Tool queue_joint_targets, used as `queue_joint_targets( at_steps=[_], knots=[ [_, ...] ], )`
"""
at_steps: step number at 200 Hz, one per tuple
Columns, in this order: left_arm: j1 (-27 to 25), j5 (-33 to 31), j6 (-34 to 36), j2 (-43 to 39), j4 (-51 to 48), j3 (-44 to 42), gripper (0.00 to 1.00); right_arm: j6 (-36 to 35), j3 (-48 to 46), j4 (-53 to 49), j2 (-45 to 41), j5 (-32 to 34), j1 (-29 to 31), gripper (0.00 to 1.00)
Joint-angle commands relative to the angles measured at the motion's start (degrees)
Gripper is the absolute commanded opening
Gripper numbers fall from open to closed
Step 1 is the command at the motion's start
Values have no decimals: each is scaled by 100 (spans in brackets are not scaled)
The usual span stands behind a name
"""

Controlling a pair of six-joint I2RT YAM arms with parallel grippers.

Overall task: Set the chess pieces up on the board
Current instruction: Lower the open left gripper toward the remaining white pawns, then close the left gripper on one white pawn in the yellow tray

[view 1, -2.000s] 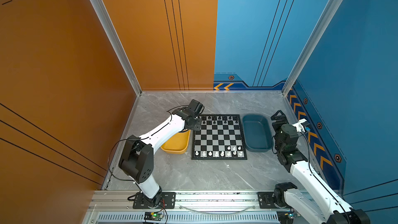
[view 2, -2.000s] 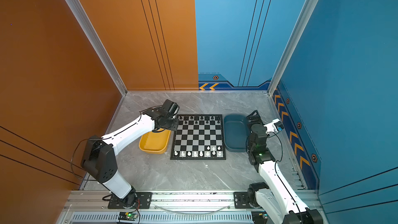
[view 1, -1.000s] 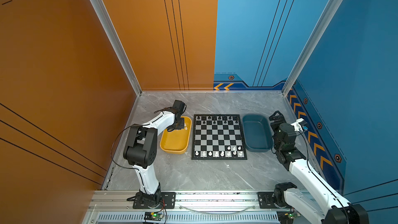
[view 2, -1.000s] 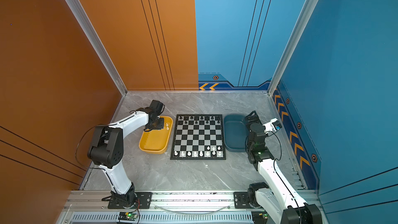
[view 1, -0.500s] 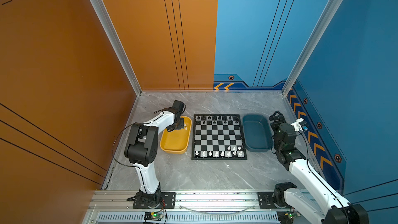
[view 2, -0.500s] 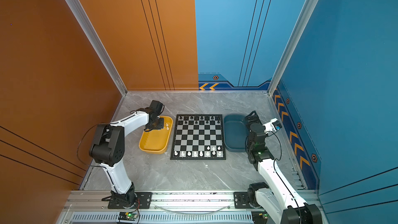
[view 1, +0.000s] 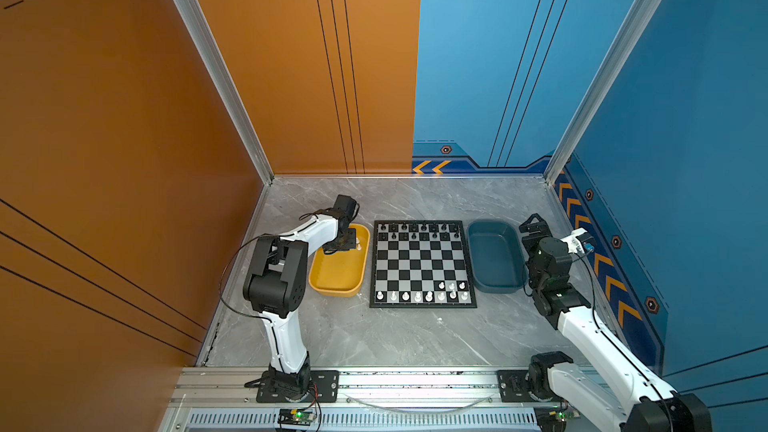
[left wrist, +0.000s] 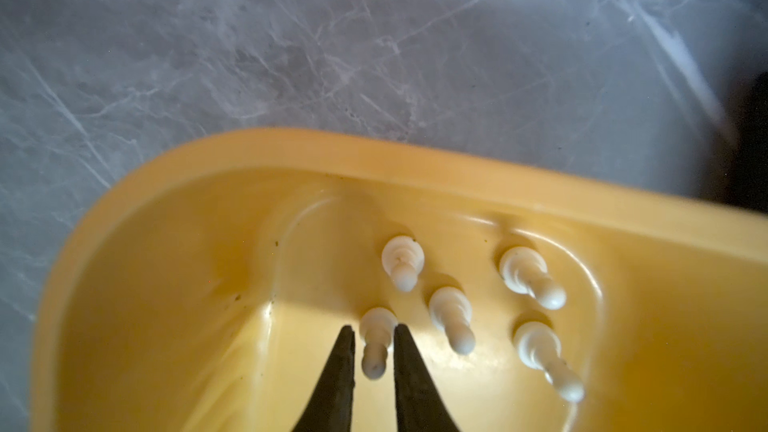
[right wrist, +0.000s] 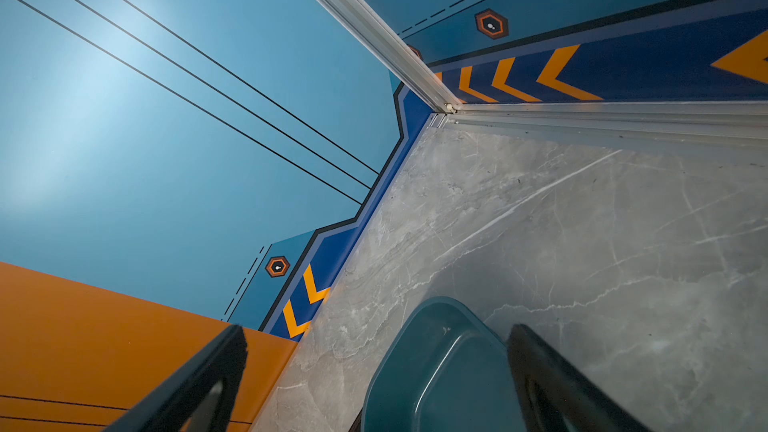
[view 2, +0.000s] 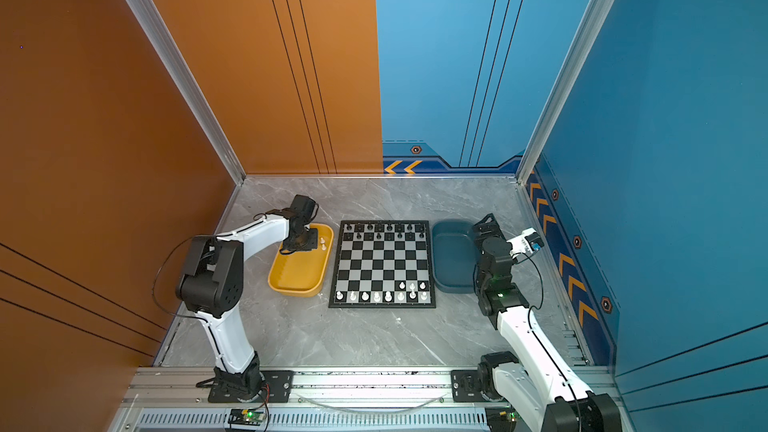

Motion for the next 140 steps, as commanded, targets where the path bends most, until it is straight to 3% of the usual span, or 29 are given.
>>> queue_joint_targets(
  at_steps=[1, 41, 82, 140],
  knots=[
    [64, 86, -17, 73, -6, 97, 19, 32, 157, -34, 22, -10, 6, 100],
    [62, 68, -26, 70, -6, 97, 13, 32, 158, -34, 22, -2, 4, 100],
    [32, 86, -26, -15, -11, 54, 0, 32, 154, -36, 14, -6, 0, 100],
    [-321, 68, 6, -616, -263, -8, 0, 41, 159, -29, 22, -15, -2, 100]
  ],
)
